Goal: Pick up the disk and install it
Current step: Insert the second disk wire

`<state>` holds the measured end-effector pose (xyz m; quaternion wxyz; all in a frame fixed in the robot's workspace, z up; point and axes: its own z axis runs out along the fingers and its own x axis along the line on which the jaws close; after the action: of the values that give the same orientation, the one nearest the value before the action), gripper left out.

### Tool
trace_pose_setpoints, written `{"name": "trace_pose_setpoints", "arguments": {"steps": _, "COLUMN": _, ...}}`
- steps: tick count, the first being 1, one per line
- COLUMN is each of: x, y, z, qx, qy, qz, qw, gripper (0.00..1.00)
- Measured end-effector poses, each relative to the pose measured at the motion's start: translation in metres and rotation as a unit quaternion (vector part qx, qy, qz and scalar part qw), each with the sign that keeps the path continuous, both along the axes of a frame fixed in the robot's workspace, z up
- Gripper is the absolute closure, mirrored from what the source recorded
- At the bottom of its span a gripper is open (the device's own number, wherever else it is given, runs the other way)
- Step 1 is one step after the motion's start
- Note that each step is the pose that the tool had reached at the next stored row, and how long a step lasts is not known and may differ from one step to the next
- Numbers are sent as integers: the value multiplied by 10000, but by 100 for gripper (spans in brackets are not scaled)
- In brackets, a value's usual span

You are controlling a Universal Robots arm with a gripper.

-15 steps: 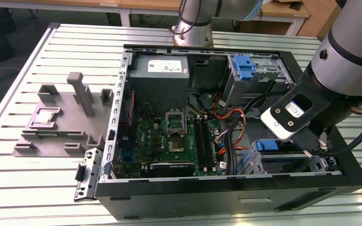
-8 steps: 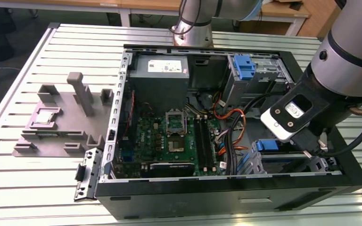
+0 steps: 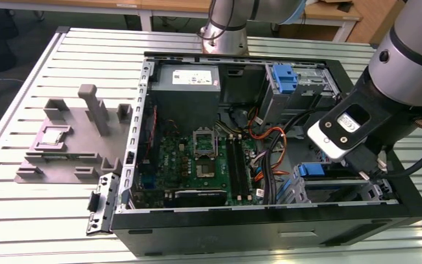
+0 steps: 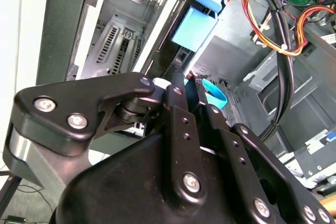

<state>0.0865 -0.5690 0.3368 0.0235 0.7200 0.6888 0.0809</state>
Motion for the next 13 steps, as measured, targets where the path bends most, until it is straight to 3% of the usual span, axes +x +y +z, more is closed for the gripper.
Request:
{"name": "trace_pose_setpoints", "arguments": {"steps": 3, "x": 12, "y": 0, "z": 48, "qx": 0, "qy": 23, "qz": -3, "qw": 10000, "gripper": 76}}
{"name": "trace_pose_setpoints", "arguments": {"steps": 9, "x": 66, "y": 0, "z": 59, "qx": 0, "qy": 95, "qz": -10, "qw": 10000, "gripper": 76}}
{"name": "trace_pose_setpoints", "arguments": {"steps": 13, "x": 100, "y": 1, "z": 66, "qx": 0, "qy": 152, "qz": -22, "qw": 9999, "gripper": 90}}
